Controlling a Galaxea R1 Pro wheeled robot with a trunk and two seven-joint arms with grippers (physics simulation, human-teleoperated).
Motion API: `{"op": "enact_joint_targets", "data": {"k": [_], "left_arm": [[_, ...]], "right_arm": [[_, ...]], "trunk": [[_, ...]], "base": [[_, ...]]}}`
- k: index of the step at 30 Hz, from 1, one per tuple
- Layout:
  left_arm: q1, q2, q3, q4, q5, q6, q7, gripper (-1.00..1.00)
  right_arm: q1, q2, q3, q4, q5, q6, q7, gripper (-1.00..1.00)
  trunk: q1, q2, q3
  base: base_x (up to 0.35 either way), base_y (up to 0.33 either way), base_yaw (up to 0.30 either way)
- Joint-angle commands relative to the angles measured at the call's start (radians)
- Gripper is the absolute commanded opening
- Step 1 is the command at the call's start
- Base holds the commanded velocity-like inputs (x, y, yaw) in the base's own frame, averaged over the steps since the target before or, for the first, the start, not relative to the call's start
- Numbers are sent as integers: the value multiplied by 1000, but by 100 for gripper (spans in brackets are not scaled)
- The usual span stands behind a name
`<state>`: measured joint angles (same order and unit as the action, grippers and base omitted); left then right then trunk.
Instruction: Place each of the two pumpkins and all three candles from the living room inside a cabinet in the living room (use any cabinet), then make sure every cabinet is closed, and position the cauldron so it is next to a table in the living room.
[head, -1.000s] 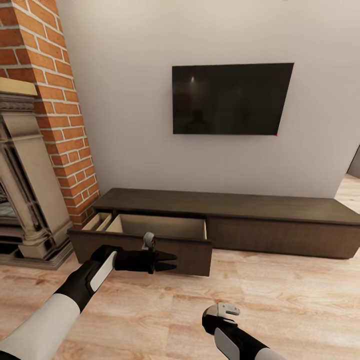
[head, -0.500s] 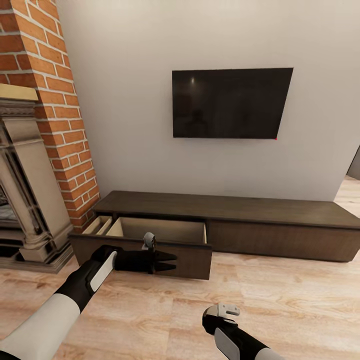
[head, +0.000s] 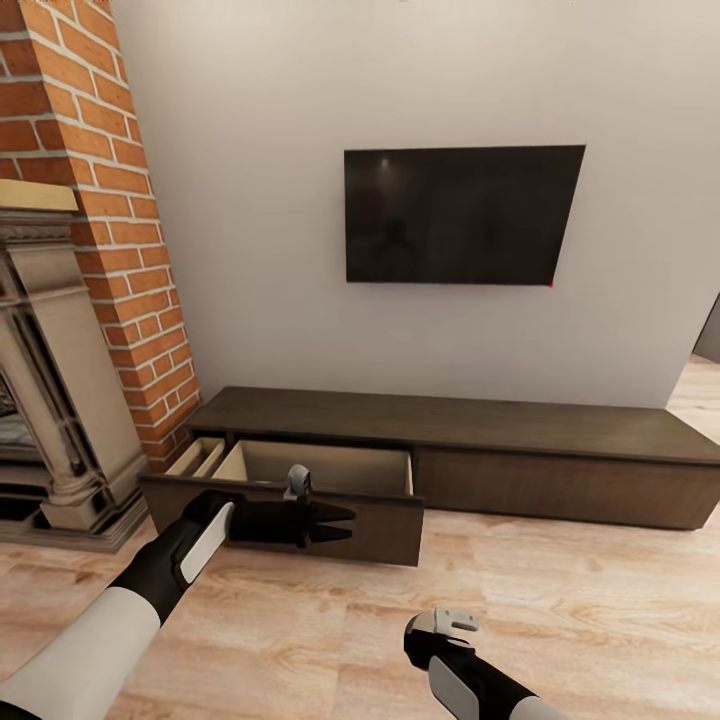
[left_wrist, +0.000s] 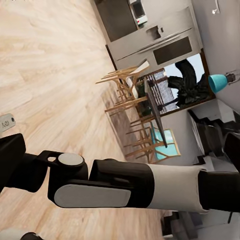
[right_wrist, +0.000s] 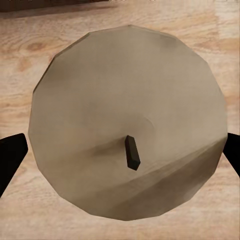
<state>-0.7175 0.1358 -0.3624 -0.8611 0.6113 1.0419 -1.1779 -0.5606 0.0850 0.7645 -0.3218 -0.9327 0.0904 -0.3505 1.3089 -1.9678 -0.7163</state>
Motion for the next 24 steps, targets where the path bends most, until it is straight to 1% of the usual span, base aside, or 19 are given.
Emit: {"op": "enact_joint_targets", "data": {"k": [1, 7, 10, 15, 24], "left_arm": [[-1, 1, -3, 0, 2, 5, 0, 100], [-2, 3, -1, 0, 2, 5, 10, 100], [-3, 16, 0, 0, 2, 5, 18, 100], [-3, 23, 0, 1, 2, 5, 26, 100], [-2, 26, 1, -2, 5, 5, 29, 100]], "right_arm": [[-1, -1, 7, -2, -5, 5, -7, -100], [-1, 1, 7, -2, -5, 5, -6, -100], [-1, 1, 7, -2, -5, 5, -6, -100], [-1, 4, 7, -2, -4, 5, -5, -100], [-1, 7, 8, -2, -3, 5, -5, -100]], "trunk": [[-4, 7, 2], [-27, 49, 21], [-39, 70, 30], [-58, 105, 46], [-58, 105, 46]], "base": [[0, 0, 0], [0, 0, 0], [0, 0, 0], [0, 0, 0], [0, 0, -20]]}}
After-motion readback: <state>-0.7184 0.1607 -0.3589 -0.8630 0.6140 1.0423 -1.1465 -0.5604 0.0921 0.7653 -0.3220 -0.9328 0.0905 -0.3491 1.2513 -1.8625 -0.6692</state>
